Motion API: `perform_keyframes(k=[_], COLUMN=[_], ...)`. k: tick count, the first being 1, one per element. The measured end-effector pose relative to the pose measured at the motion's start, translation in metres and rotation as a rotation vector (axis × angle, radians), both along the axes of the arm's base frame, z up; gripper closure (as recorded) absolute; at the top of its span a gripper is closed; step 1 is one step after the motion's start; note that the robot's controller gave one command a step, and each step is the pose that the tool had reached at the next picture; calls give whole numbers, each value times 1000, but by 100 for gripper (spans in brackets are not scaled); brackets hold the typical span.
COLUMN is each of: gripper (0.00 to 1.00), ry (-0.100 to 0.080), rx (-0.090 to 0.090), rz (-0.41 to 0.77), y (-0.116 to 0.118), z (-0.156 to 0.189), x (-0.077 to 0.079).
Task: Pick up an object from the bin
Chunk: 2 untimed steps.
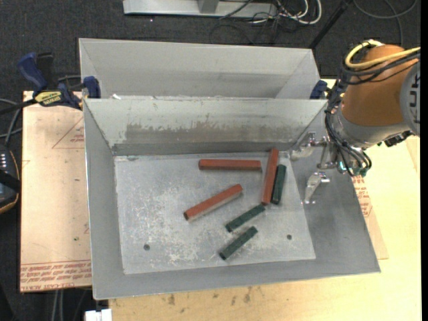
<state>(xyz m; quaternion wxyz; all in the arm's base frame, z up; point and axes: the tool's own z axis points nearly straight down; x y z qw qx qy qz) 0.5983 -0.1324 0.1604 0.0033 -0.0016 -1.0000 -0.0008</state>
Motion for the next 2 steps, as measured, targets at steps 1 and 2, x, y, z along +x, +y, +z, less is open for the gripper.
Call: perform_keyframes(k=[1, 2], gripper=[0, 0], ry=[-8, -17], rx=[-2, -4], rz=[3, 162], y=[0, 4], z=[4, -24], x=[2, 3])
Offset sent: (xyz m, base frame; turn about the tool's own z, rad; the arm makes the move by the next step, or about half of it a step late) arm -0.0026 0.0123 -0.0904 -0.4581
